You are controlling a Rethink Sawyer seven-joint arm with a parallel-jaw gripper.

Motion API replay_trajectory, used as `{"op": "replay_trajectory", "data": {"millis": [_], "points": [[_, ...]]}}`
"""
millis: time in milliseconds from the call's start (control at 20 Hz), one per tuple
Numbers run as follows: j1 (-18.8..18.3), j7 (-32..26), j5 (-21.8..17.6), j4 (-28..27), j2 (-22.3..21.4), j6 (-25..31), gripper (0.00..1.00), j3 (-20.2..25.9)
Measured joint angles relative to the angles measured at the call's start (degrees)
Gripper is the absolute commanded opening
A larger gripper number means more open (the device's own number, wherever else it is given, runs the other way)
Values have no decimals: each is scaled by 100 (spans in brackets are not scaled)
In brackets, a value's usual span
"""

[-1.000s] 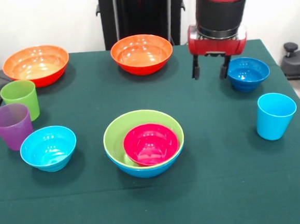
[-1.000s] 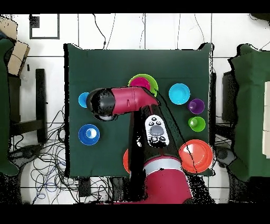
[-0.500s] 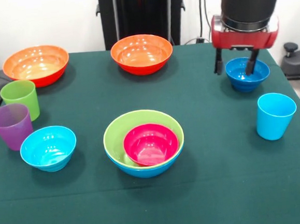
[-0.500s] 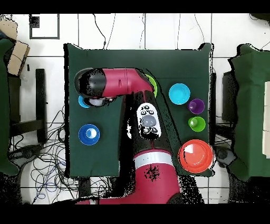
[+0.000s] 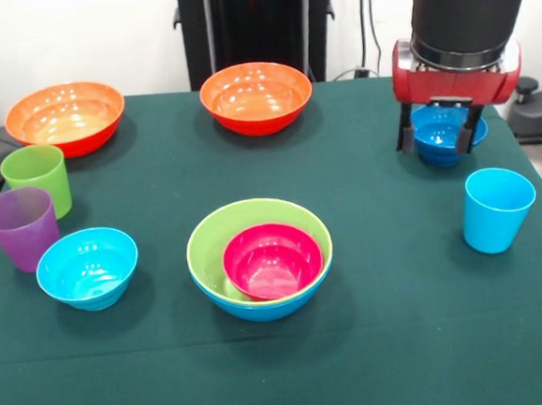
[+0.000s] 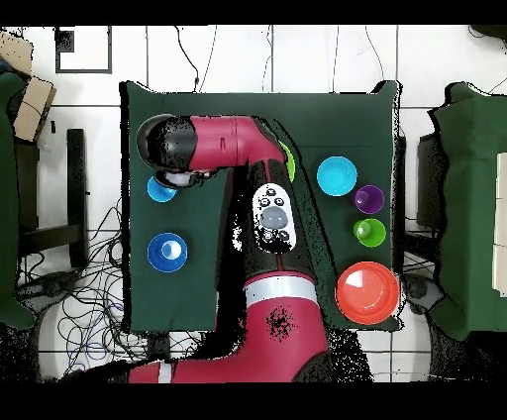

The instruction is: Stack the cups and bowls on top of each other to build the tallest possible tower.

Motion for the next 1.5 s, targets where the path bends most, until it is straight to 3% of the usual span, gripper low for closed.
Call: {"op": "replay_trajectory", "data": {"millis": [750,1500], "points": [[356,199,174,121,365,-836,100,-297],[691,334,448,414,381,-1033,100,-467]]}}
